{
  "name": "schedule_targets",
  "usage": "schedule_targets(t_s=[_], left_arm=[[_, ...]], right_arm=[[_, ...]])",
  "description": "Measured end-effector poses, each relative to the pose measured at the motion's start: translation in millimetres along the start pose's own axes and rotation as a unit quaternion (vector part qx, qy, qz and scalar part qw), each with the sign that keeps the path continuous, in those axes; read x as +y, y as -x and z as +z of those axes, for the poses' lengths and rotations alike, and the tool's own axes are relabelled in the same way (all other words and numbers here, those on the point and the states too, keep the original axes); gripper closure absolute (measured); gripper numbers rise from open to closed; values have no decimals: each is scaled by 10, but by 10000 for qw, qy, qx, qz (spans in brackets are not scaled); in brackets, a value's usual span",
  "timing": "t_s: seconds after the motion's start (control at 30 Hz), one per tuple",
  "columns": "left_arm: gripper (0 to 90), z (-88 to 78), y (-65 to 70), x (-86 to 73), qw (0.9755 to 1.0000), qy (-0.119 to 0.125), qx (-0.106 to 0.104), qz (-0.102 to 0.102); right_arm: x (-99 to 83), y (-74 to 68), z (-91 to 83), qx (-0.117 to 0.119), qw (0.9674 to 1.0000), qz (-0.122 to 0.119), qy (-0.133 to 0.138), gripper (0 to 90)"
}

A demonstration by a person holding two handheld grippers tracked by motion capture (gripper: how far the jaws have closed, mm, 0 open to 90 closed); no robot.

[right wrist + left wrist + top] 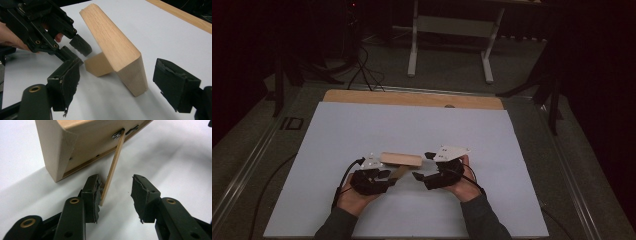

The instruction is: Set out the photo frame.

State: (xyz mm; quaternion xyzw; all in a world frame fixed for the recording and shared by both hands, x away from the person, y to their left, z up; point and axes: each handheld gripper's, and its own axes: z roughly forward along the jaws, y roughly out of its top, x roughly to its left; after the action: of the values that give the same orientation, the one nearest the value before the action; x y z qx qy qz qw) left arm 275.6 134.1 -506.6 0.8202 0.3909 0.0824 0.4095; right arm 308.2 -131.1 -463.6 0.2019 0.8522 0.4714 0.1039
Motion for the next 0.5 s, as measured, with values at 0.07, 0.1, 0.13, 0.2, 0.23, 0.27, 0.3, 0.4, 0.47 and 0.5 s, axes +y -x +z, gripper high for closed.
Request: schedule_targets(t_s=[0.07,0.1,0.13,0.2,0.23,0.27,0.3,0.4,0.47,0.5], left_arm=[[581,-6,-1,2,10000,-4,-2,11],[580,-8,-2,2,10000,-6,3,14],[581,-9,-4,3,10000,-3,4,10],[582,-11,-4,4,10000,-5,13,15],[584,-14,-5,5,10000,-5,13,19],[584,-16,-4,6,10000,-4,14,23],[584,-18,-3,8,10000,-4,22,38],[585,-26,2,4,10000,4,25,30],[585,-36,0,-3,10000,-6,41,44],[585,-40,-4,-6,10000,-6,44,48]], right_arm=[[7,-1,-10,1,10000,7,35,215],[11,-1,-18,0,10000,6,44,218],[14,2,-27,-5,10000,-11,54,222],[18,3,-42,-19,10000,-12,83,233],[20,4,-55,-33,9999,-13,108,242],[22,4,-63,-40,9999,-14,130,249],[26,6,-75,-34,9999,-21,150,261],[39,7,-106,-34,9997,-34,225,295],[45,9,-124,-28,9996,-26,279,316],[48,11,-132,-13,9995,-10,305,326]])
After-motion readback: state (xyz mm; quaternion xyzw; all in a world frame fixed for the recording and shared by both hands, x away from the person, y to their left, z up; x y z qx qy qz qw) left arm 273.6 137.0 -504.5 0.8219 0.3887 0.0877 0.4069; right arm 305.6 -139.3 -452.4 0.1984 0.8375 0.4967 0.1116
